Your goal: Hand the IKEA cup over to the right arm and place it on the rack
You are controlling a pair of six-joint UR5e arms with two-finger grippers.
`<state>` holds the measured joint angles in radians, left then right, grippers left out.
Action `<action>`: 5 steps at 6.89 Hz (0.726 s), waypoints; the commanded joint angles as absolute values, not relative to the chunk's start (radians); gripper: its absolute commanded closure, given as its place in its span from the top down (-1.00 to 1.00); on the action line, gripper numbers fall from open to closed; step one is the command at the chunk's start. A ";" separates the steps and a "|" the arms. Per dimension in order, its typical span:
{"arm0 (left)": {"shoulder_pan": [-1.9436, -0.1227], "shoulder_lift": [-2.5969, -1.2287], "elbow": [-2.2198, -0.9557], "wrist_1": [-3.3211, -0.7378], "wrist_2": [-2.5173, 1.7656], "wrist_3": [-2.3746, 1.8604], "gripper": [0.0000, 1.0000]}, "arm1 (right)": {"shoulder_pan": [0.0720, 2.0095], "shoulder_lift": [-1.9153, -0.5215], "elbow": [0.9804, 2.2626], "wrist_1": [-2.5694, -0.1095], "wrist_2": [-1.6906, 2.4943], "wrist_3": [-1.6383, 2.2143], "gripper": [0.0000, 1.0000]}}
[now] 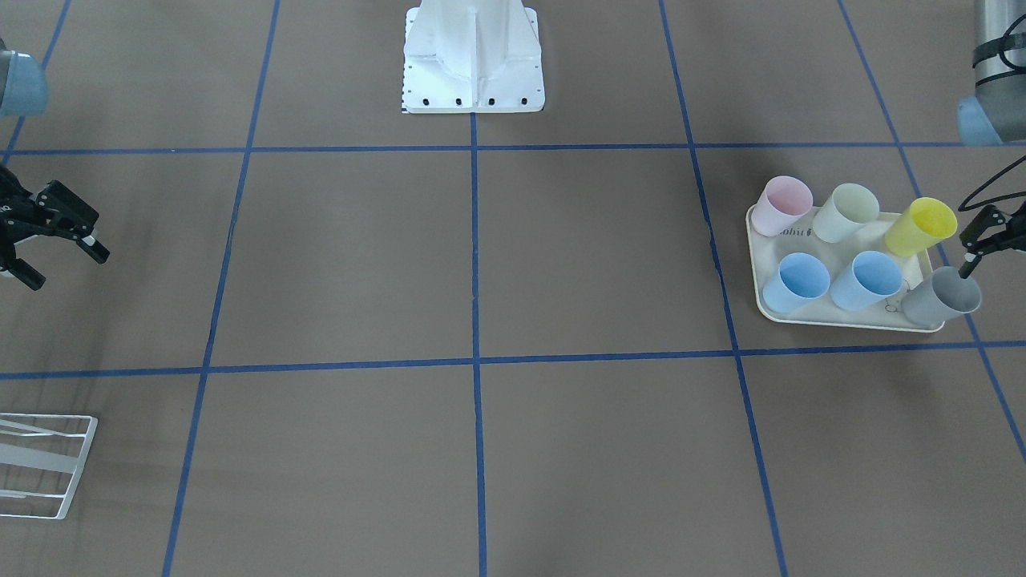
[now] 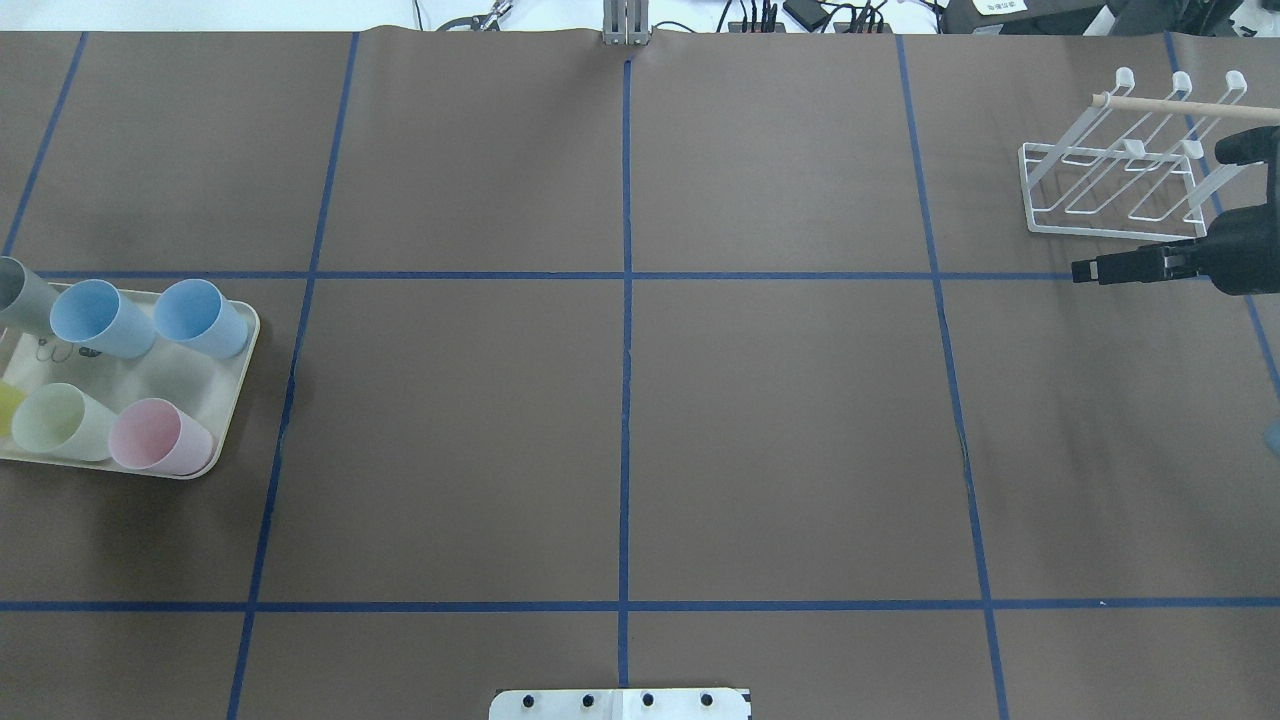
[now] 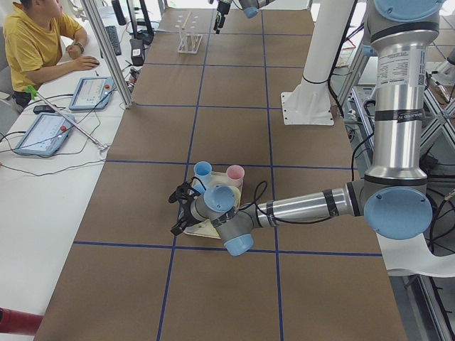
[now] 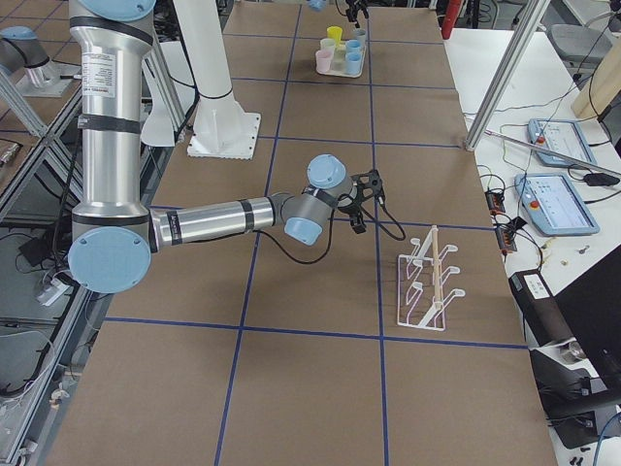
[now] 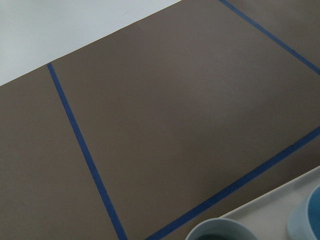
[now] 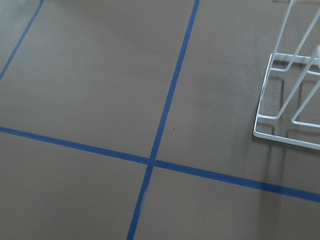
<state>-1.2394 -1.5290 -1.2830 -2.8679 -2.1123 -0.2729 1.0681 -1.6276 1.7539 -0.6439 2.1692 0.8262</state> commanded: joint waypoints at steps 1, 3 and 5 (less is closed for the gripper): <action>-1.209 -1.549 -1.228 -2.907 -2.108 -0.273 0.90 | 1.063 -1.628 1.755 -0.643 2.169 0.827 1.00; -1.209 -1.598 -1.161 -2.921 -2.108 -0.273 0.18 | 1.063 -1.634 1.755 -0.634 2.169 0.827 1.00; -1.207 -1.606 -1.152 -2.922 -2.111 -0.268 -0.19 | 1.063 -1.637 1.753 -0.623 2.169 0.827 1.00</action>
